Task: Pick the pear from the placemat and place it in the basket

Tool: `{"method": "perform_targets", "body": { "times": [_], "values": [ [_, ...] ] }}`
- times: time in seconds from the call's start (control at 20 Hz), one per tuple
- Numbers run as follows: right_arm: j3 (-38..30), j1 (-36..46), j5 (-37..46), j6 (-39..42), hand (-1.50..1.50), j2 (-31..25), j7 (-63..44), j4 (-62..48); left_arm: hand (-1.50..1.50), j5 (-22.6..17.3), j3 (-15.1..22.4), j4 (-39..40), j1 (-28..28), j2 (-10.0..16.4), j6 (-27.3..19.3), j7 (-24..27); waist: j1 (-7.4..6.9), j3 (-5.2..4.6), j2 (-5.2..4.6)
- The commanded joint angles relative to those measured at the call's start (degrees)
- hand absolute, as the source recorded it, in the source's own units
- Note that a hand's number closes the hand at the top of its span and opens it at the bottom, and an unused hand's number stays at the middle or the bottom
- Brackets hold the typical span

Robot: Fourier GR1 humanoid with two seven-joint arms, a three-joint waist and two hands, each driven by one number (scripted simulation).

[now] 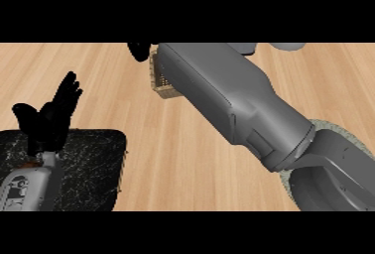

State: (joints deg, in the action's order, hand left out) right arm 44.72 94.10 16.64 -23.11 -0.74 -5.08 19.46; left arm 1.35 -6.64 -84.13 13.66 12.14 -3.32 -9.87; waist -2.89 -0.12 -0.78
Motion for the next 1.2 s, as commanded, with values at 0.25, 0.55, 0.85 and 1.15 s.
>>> {"method": "perform_targets", "body": {
  "times": [0.25, 0.55, 0.85, 1.15],
  "values": [
    [1.5, 2.37, 1.74, 12.23, 1.5, 0.73, -2.75, -4.67, 0.0, 2.5, 1.71, 3.26, 2.41, -2.29, -2.28, 0.63, 0.13, -0.04, 0.0],
    [1.33, 0.4, 2.37, 13.62, 1.5, 0.74, -0.94, -7.57, 0.0, -0.09, 0.86, 0.58, 1.45, -0.83, 0.85, 0.12, -1.54, -0.05, -0.47],
    [0.34, -1.19, 3.44, 9.96, 1.5, 0.74, 0.75, -8.77, 0.0, 0.02, 0.67, -0.63, 0.76, -0.59, 0.73, -0.81, -1.32, 0.0, -0.36],
    [0.73, 1.44, 5.13, 13.9, 1.5, 0.74, -0.13, -9.75, 0.0, 0.11, 0.27, 1.31, 2.16, -1.02, 0.36, 0.65, -1.07, -0.02, -0.33]
  ]
}}
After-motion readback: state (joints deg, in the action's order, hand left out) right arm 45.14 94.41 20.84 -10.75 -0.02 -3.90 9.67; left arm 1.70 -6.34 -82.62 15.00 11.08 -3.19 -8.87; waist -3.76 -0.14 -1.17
